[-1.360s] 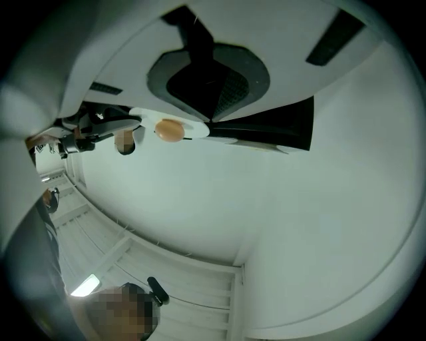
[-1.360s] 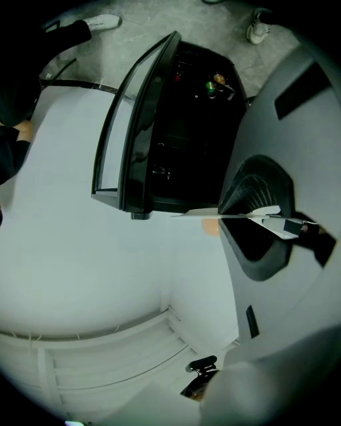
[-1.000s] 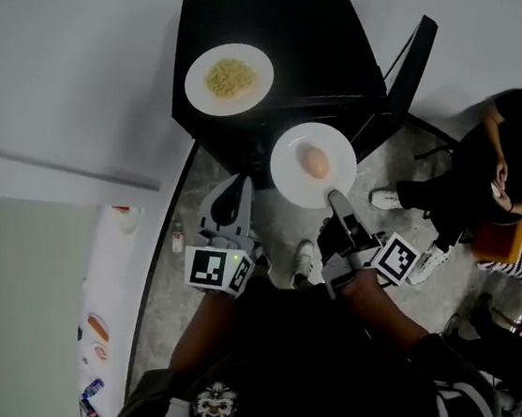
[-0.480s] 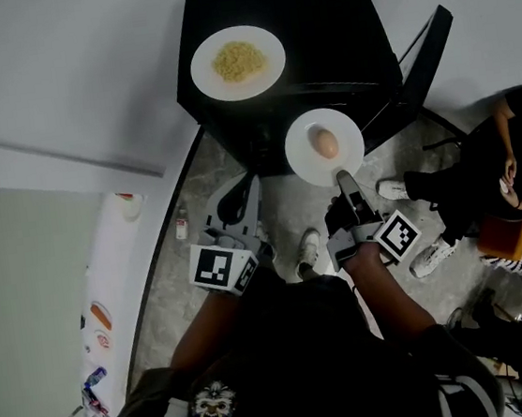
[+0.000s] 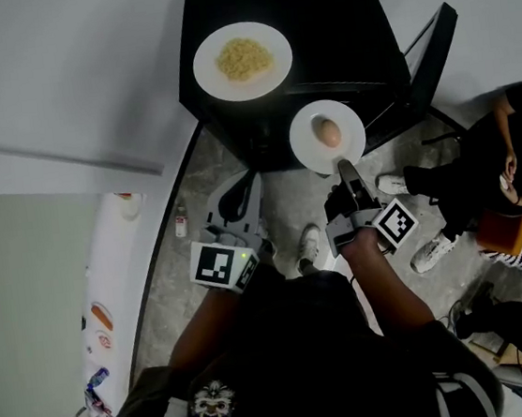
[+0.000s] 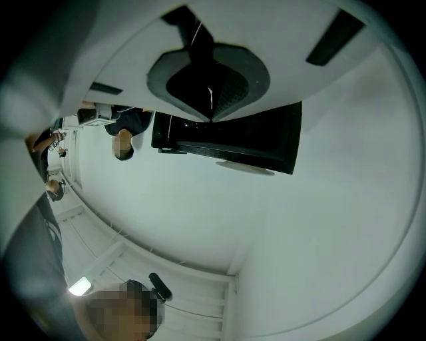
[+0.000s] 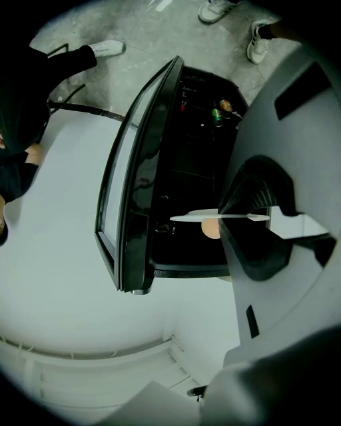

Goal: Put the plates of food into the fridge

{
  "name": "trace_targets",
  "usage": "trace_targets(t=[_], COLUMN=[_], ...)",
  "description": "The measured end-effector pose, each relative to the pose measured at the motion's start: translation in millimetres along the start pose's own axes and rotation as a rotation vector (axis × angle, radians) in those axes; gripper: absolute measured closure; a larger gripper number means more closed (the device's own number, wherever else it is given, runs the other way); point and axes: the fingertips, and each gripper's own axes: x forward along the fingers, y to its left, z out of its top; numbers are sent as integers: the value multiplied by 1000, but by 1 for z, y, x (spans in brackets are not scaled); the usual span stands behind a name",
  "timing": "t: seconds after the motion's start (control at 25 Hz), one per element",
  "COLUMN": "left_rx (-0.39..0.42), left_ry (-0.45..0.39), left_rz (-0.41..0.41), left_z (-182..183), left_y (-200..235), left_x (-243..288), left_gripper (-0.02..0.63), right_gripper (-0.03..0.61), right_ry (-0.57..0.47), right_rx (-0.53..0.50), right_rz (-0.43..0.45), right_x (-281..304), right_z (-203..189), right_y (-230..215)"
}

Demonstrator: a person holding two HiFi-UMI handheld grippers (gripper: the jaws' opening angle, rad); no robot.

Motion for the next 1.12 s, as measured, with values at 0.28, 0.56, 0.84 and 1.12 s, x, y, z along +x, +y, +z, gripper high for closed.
trace_targets(t=[0.28,0.56,0.84,1.12], left_rx=[-4,-8,-3,-6], left_ry=[8,8,17,30], left_rz=[-34,-58,-62,-57], left_z=[-3,-2,-5,-7], left_y=[2,3,10,16], left_x=[12,19,24,26], left_gripper=[591,591,591,591], right_gripper=[543,543,543,543], right_ry=[-41,-79,-115,-141], right_rx=[24,42,58,55], right_rz=[-23,-17,-22,-19], right_x=[20,42,61,81], right_z=[13,24,27,32], right_y=[-13,-15,-18,-17])
